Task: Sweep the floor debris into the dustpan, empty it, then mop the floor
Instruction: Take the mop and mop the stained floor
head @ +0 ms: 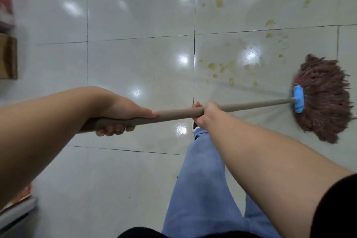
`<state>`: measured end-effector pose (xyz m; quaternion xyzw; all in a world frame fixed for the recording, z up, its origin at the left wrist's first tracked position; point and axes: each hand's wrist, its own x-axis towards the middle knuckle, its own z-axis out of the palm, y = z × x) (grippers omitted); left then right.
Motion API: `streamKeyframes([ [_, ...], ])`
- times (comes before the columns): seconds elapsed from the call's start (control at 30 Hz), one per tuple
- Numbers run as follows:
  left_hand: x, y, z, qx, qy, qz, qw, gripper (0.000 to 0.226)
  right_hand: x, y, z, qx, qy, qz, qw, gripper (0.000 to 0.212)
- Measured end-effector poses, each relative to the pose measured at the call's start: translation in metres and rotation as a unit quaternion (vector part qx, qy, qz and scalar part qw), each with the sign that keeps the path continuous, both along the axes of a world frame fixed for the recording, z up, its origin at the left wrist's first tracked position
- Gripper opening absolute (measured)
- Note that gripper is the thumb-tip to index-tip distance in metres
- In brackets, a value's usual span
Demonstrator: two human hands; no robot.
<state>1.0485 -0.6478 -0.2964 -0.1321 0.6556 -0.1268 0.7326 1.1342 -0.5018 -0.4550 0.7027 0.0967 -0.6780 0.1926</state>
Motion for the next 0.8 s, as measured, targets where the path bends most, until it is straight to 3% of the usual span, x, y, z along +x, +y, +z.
streamKeyframes([
  [0.37, 0.016, 0.082, -0.028, 0.011, 0.012, -0.041, 0.999, 0.068, 0.018, 0.087, -0.015, 0.02, 0.041, -0.077, 0.996, 0.03],
  [0.63, 0.065, 0.245, -0.052, 0.111, -0.012, -0.01, 0.994, 0.067, 0.069, 0.243, -0.018, 0.129, 0.054, -0.155, 0.978, 0.029],
  [0.8, 0.108, 0.307, -0.068, 0.179, -0.022, 0.024, 0.983, 0.064, 0.099, 0.285, -0.018, 0.177, 0.008, -0.145, 0.973, 0.039],
])
